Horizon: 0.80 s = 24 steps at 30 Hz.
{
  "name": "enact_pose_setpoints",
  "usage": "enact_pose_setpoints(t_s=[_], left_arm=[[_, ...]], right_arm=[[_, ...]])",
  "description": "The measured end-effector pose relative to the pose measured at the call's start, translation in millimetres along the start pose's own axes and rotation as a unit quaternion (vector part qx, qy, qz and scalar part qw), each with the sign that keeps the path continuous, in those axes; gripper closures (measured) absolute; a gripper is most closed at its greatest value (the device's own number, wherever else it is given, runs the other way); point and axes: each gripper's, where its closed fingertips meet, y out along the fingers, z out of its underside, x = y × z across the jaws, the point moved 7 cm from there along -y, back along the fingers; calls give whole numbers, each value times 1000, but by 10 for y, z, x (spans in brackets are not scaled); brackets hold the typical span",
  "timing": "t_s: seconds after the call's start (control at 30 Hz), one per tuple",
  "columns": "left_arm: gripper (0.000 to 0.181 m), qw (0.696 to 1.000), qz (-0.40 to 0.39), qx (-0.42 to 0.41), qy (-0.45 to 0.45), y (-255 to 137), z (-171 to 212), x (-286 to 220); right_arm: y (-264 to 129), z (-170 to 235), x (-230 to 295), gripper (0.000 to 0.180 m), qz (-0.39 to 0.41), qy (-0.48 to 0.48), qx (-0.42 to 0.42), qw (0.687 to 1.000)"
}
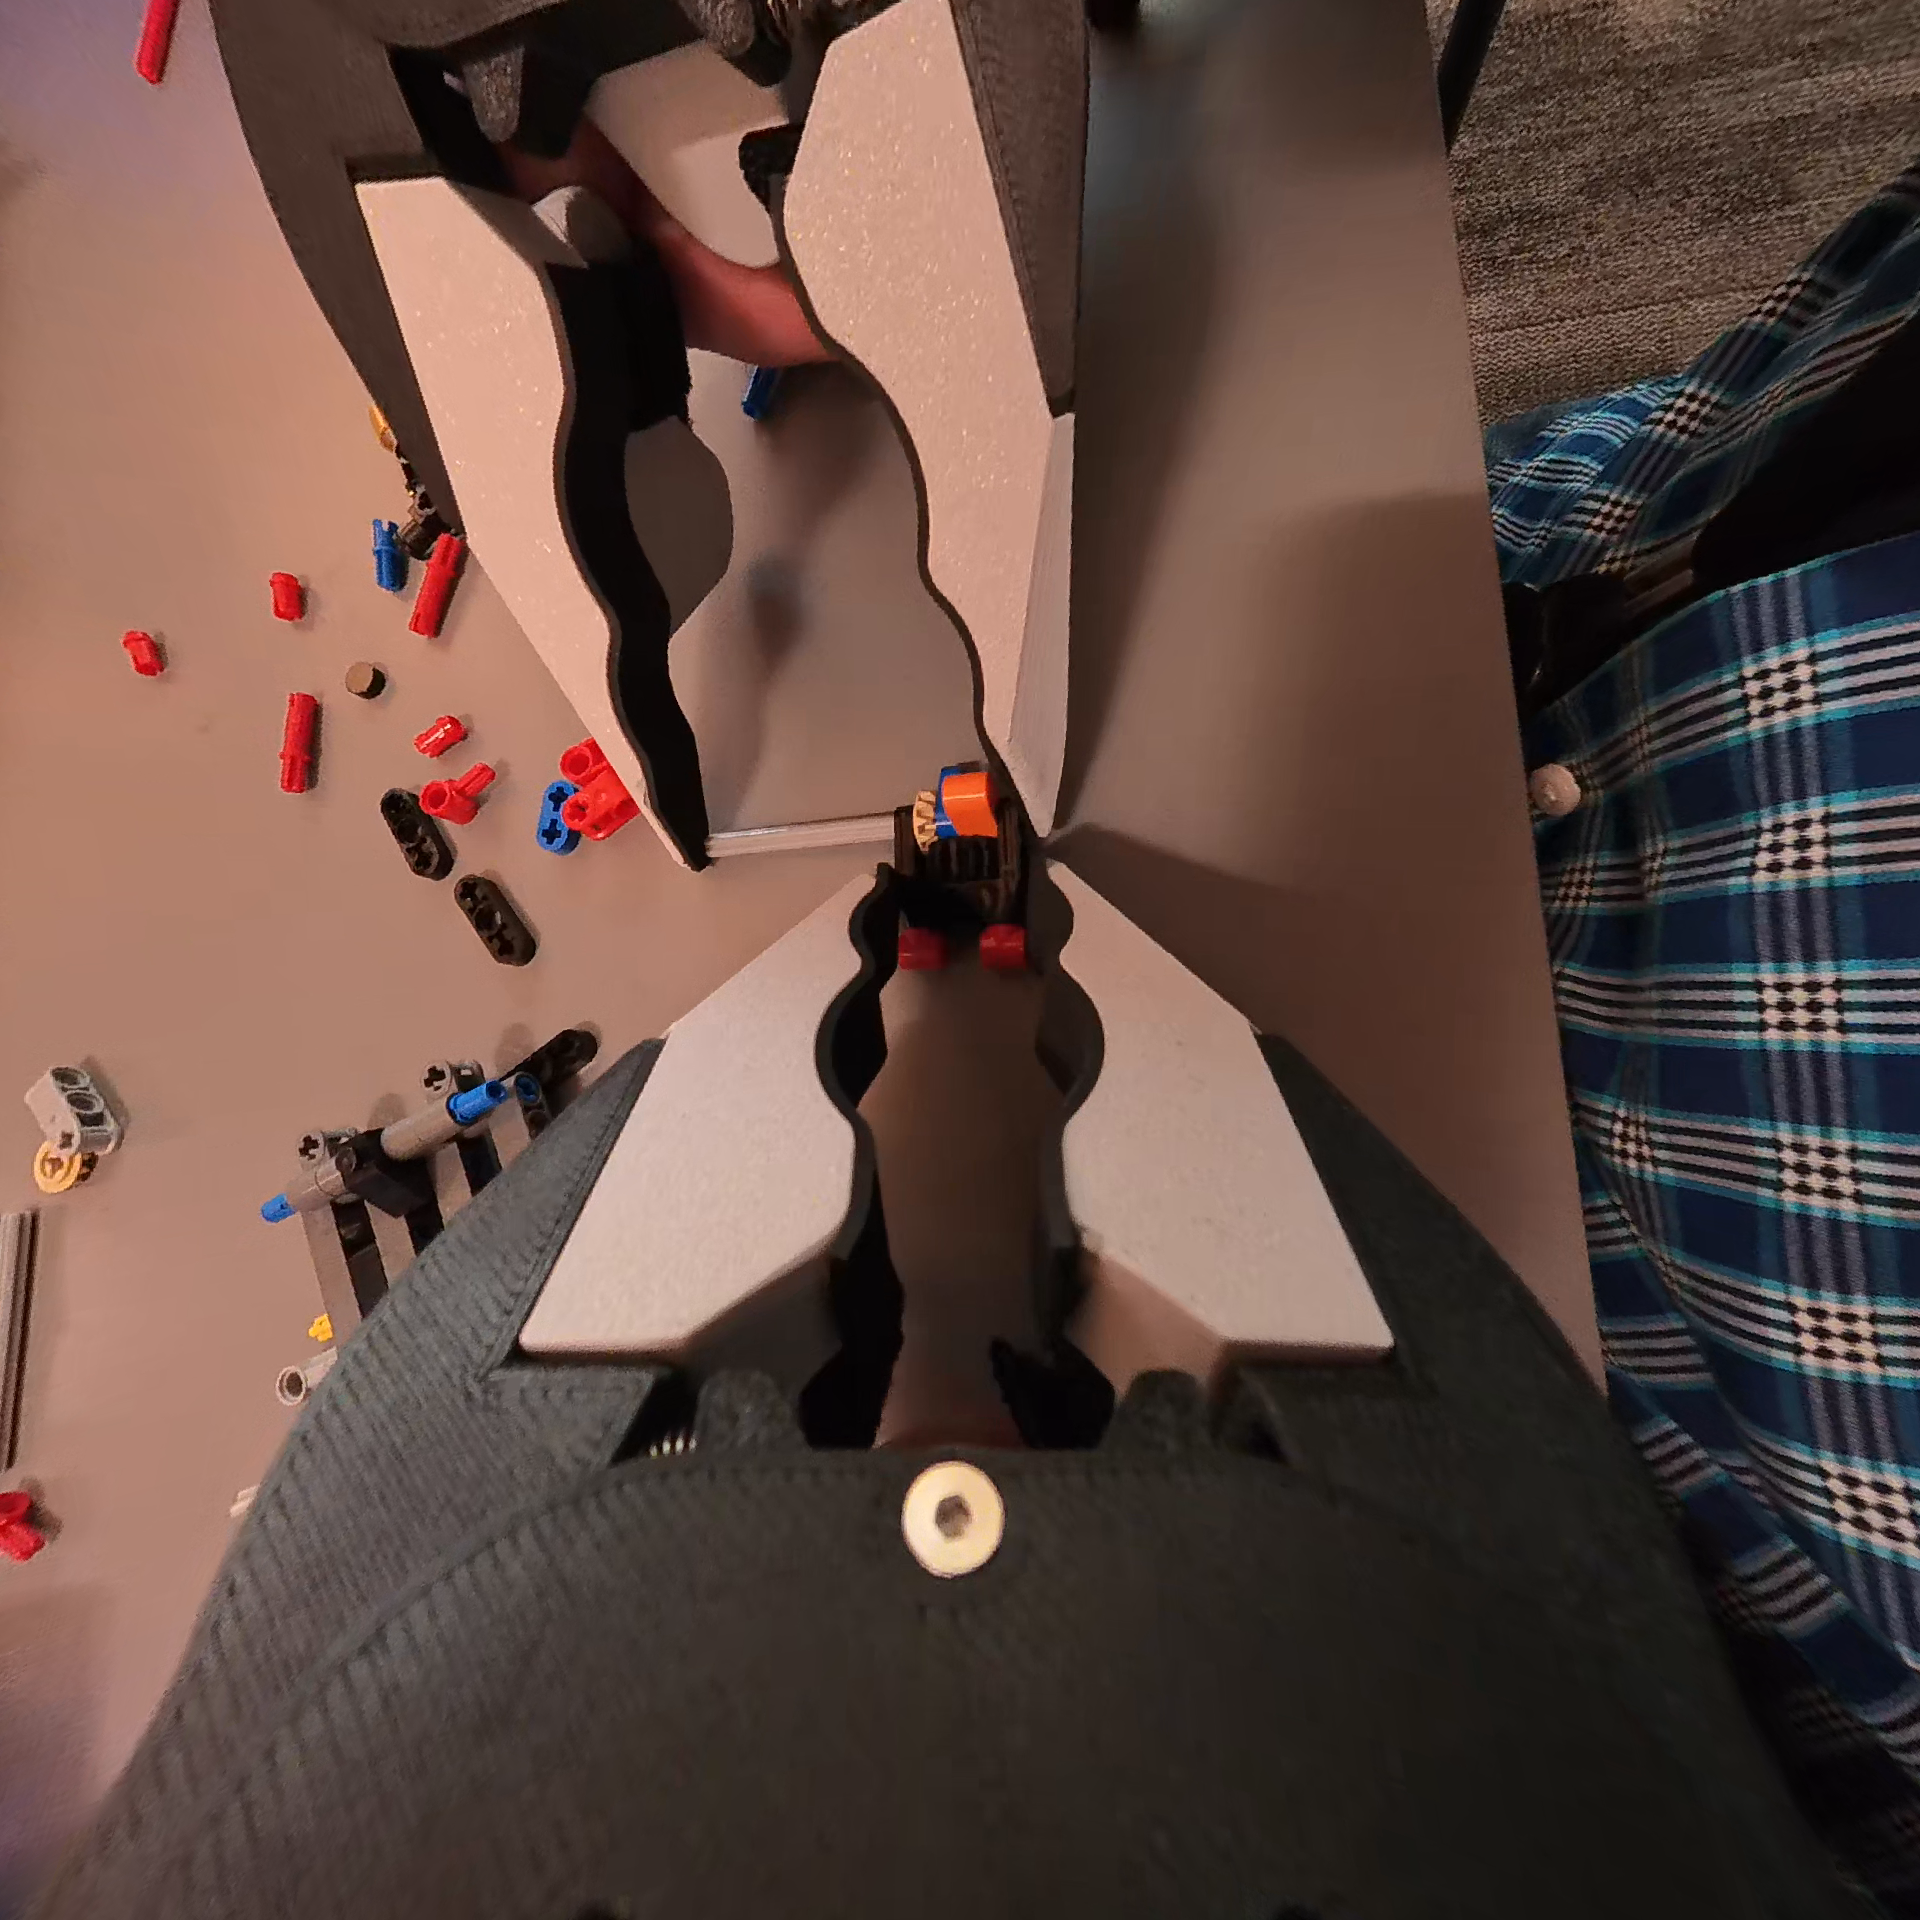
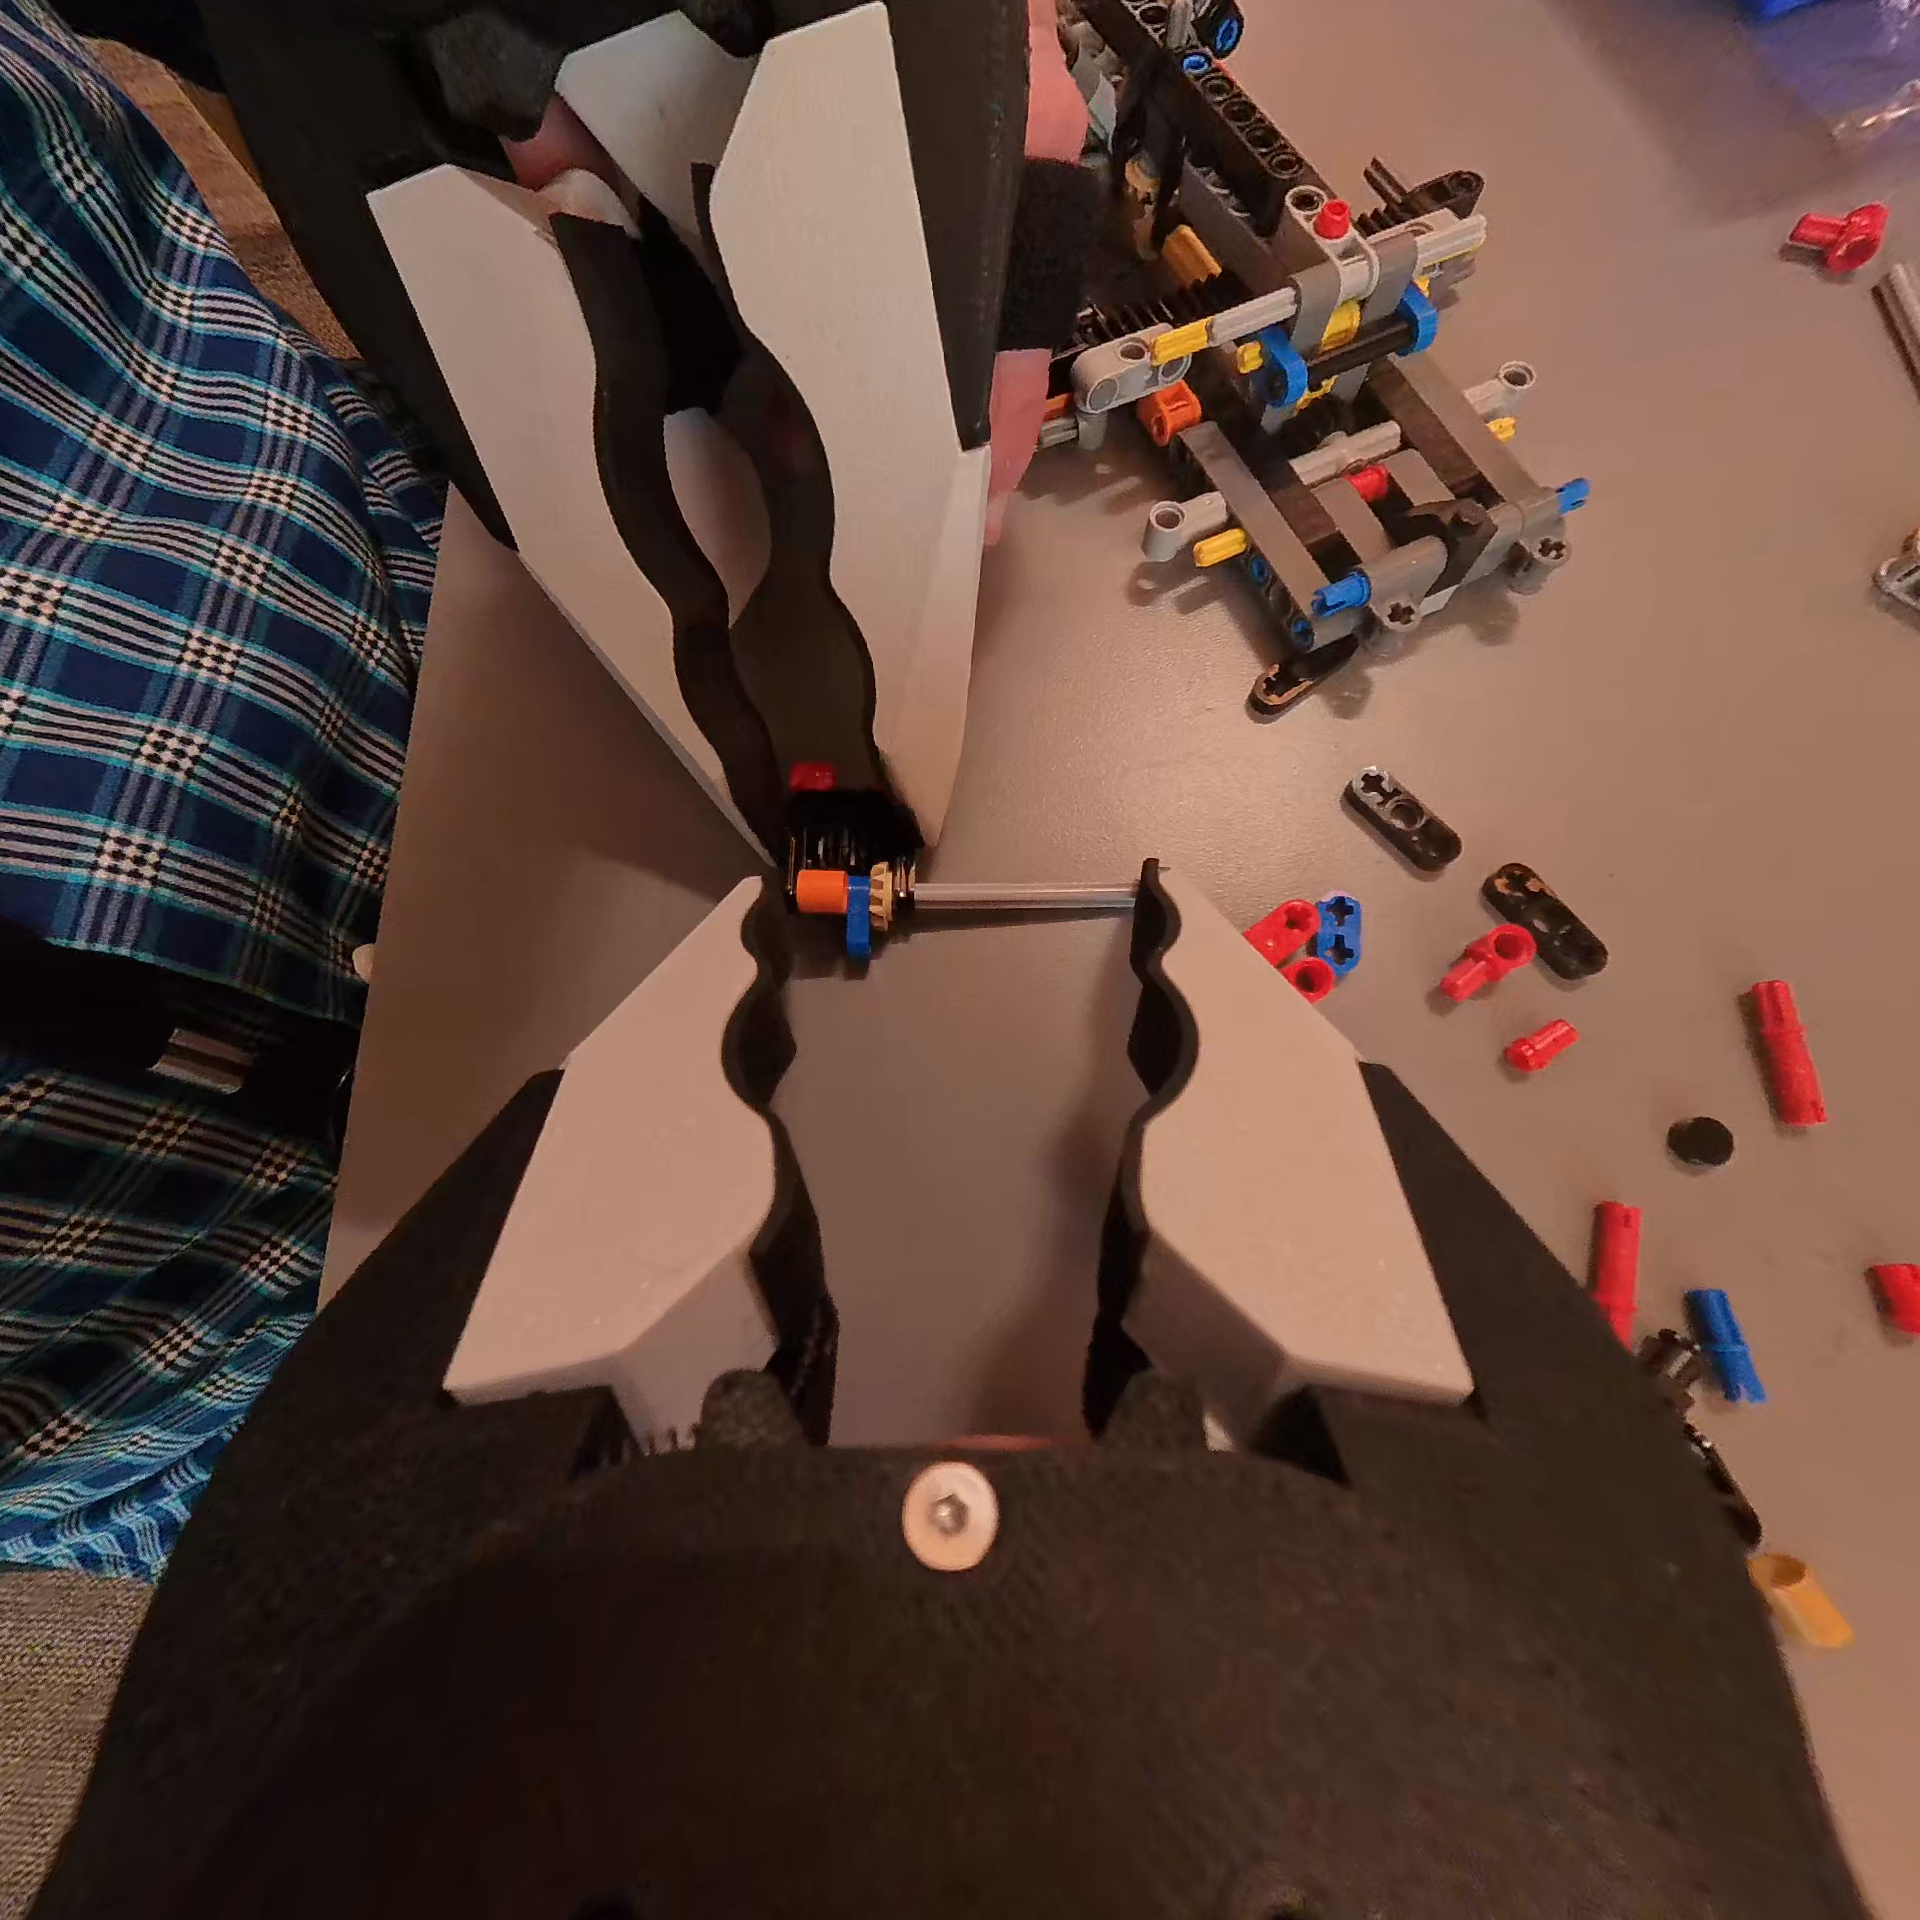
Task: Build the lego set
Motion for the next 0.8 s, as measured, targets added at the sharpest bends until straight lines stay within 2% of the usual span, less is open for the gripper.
enact_pose_setpoints(t_s=[0.37,0.6,0.8], left_arm=[[157,1000,-9,-2,-7,0,8,-12],[157,1000,-12,-4,-5,0,-2,-35],[157,1000,-6,-6,-1,0,-6,-47]], right_arm=[[3,2,20,116,7,3,-1,1000],[9,-3,44,109,-7,-1,-1,1000],[-15,15,13,115,-18,-7,-1,1000]])
